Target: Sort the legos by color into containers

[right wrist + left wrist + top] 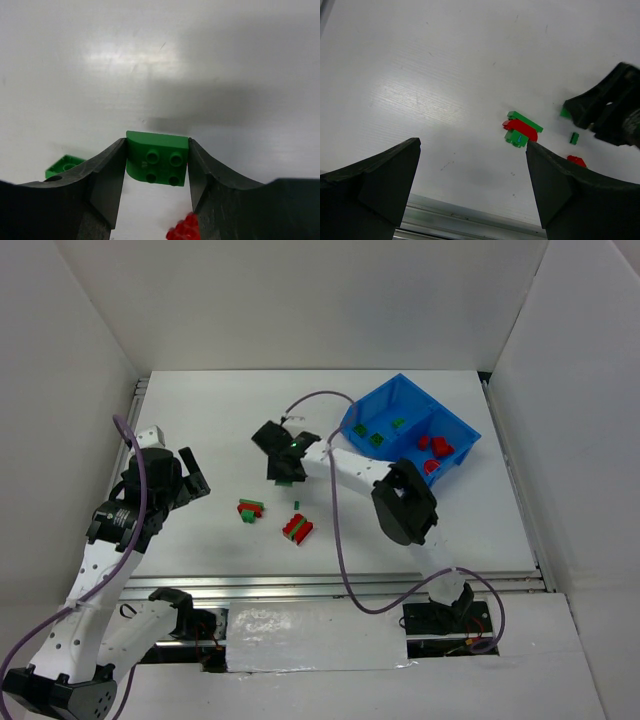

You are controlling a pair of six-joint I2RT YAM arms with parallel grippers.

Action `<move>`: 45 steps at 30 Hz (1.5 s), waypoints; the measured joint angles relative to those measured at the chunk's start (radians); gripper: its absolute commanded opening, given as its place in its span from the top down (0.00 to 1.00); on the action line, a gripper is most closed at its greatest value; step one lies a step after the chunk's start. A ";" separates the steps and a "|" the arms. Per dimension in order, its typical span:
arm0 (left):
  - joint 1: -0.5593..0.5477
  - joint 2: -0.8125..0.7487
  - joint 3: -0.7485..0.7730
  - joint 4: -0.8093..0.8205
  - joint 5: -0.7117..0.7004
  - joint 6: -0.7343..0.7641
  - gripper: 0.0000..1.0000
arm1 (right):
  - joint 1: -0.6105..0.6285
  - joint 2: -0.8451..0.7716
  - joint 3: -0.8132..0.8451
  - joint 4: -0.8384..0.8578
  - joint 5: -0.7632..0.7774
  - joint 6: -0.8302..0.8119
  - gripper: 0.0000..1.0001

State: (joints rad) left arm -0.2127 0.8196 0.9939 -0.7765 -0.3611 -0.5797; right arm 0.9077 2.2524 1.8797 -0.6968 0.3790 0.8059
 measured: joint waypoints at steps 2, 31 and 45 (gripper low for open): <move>0.000 0.000 0.000 0.000 0.000 0.000 0.00 | -0.054 -0.058 -0.018 0.011 -0.004 -0.019 0.83; 0.003 0.032 -0.006 0.005 -0.029 -0.008 0.00 | -0.440 -0.143 0.076 0.086 -0.144 -0.488 0.01; 0.067 -0.048 -0.006 -0.035 -0.158 -0.079 0.00 | 0.164 0.018 -0.002 0.216 -0.481 -0.887 0.03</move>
State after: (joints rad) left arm -0.1455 0.7719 0.9882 -0.8112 -0.5190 -0.6582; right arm 1.0718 2.2700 1.8774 -0.4812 -0.1017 -0.0814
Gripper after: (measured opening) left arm 0.994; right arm 0.970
